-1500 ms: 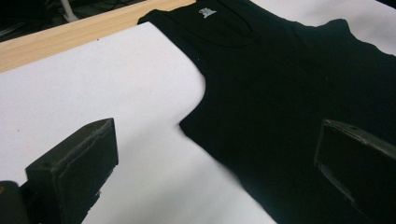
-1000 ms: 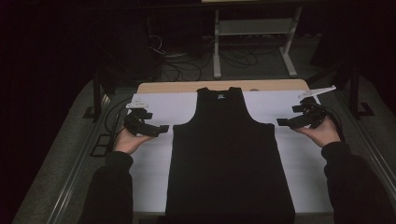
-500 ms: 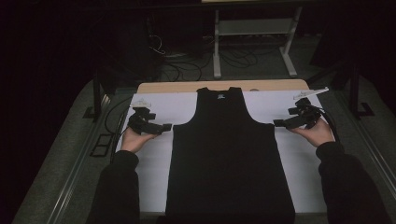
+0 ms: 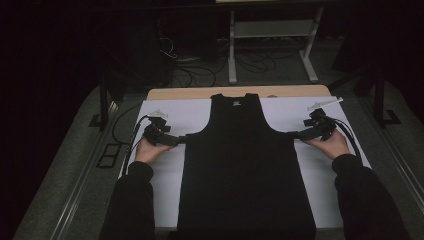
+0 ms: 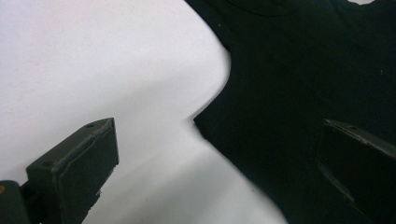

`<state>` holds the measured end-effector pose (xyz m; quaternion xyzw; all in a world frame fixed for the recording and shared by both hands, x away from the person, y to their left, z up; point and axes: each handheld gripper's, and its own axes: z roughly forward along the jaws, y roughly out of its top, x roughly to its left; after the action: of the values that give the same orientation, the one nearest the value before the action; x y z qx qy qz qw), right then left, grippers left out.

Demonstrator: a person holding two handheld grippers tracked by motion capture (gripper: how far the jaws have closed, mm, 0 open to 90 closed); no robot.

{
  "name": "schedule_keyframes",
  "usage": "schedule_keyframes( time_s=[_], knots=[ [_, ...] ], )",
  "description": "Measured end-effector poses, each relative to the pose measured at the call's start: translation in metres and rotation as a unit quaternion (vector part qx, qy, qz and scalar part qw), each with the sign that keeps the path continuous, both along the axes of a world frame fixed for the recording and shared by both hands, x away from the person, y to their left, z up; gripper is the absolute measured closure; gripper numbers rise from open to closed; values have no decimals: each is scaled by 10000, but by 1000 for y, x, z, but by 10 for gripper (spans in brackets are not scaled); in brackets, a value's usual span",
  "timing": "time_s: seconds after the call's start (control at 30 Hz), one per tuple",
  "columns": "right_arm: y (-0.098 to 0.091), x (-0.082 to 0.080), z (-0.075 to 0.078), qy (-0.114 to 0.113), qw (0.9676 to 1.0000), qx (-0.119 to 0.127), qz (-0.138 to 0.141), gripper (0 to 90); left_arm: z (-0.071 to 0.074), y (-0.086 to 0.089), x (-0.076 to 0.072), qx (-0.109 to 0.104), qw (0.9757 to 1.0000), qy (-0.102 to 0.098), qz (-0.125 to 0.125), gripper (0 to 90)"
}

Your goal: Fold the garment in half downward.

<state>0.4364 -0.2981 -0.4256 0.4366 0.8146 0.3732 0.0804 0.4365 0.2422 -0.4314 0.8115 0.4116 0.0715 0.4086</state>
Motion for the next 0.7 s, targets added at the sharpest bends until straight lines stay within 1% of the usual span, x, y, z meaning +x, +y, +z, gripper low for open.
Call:
schedule_keyframes(
  time_s=[0.1, 0.23, 0.33, 0.4, 0.43, 0.53, 0.63, 0.7],
  knots=[
    [0, 0, -5, 71, 10000, 5, 32, 21, -4, 0, 2, -51, 10000, 60, 42, 0],
    [0, 0, -8, 106, 9999, 17, 82, 40, -10, -2, 5, -58, 9999, 137, 61, 0],
    [1, 0, -10, 132, 9999, 32, 93, 68, -14, -4, 6, -15, 9998, 190, 20, 0],
    [2, 1, -11, 165, 9998, 32, 93, 100, -16, -5, 7, -25, 9998, 213, 8, 0],
    [2, 1, -13, 185, 9998, 9, 89, 130, -17, -5, 7, -30, 9997, 229, 23, 0],
    [3, 2, -15, 212, 9997, -55, 91, 163, -18, -5, 7, -25, 9997, 240, 21, 0],
    [4, 1, -16, 232, 9997, -71, 68, 222, -19, -6, 7, 8, 9998, 212, -19, 32],
    [5, 1, -16, 225, 9997, -104, 40, 271, -19, -7, 7, -22, 9998, 185, -5, 52]
  ],
)
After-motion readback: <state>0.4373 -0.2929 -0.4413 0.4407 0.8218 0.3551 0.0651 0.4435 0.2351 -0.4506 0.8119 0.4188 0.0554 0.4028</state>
